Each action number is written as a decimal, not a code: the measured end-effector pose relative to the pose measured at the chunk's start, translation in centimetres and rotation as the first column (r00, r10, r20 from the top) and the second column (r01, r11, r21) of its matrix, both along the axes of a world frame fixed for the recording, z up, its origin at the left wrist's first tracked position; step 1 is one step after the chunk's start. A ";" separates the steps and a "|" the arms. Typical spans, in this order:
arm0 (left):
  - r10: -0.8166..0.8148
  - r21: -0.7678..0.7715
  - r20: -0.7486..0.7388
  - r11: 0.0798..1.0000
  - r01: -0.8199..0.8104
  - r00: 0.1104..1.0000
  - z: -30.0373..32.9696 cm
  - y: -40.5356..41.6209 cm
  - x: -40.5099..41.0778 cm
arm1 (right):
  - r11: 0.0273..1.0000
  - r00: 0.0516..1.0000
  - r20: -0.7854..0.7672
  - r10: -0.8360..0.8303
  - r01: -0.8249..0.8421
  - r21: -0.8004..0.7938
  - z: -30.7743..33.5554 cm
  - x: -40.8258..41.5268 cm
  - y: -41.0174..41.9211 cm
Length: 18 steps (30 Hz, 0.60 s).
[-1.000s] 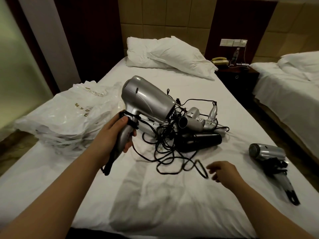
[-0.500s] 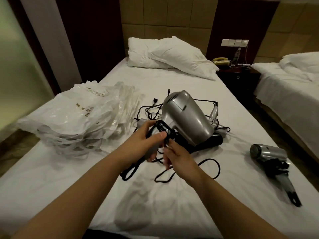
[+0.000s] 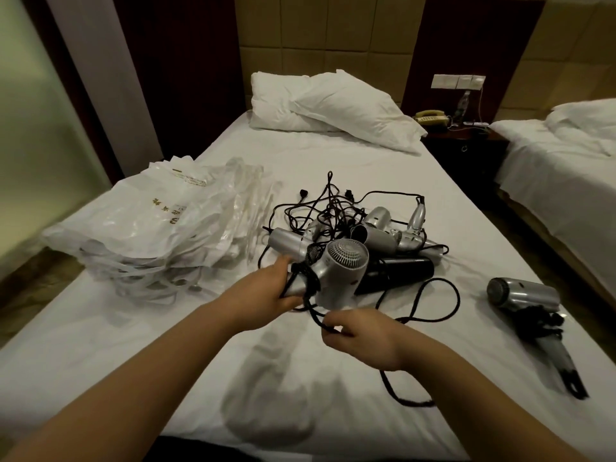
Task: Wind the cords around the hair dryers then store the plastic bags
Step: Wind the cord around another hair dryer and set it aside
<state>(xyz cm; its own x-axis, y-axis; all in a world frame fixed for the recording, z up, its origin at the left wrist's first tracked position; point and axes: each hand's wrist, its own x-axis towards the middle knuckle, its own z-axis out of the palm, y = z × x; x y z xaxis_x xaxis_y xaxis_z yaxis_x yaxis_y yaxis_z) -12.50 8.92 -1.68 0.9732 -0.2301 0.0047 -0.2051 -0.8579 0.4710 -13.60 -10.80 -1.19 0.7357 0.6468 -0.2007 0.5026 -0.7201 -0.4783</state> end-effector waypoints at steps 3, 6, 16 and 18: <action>0.043 0.242 0.072 0.969 -0.059 0.997 -0.5 -0.5 -0.1 | 0.993 0.993 0.107 0.044 -0.032 -0.112 1.0 0.0 0.2; 0.011 0.438 0.127 0.896 -0.066 0.992 -0.7 -1.0 -0.1 | 0.985 0.968 0.245 0.061 -0.019 -0.170 2.6 0.2 0.3; -0.238 0.510 0.158 0.851 0.127 0.958 1.0 -2.7 -1.4 | 0.970 0.835 0.506 0.218 -0.126 -0.210 5.9 3.7 0.6; -0.268 0.477 0.143 0.862 0.171 0.953 1.6 -2.8 -1.7 | 0.976 0.848 0.492 0.195 -0.117 -0.184 6.2 4.5 0.4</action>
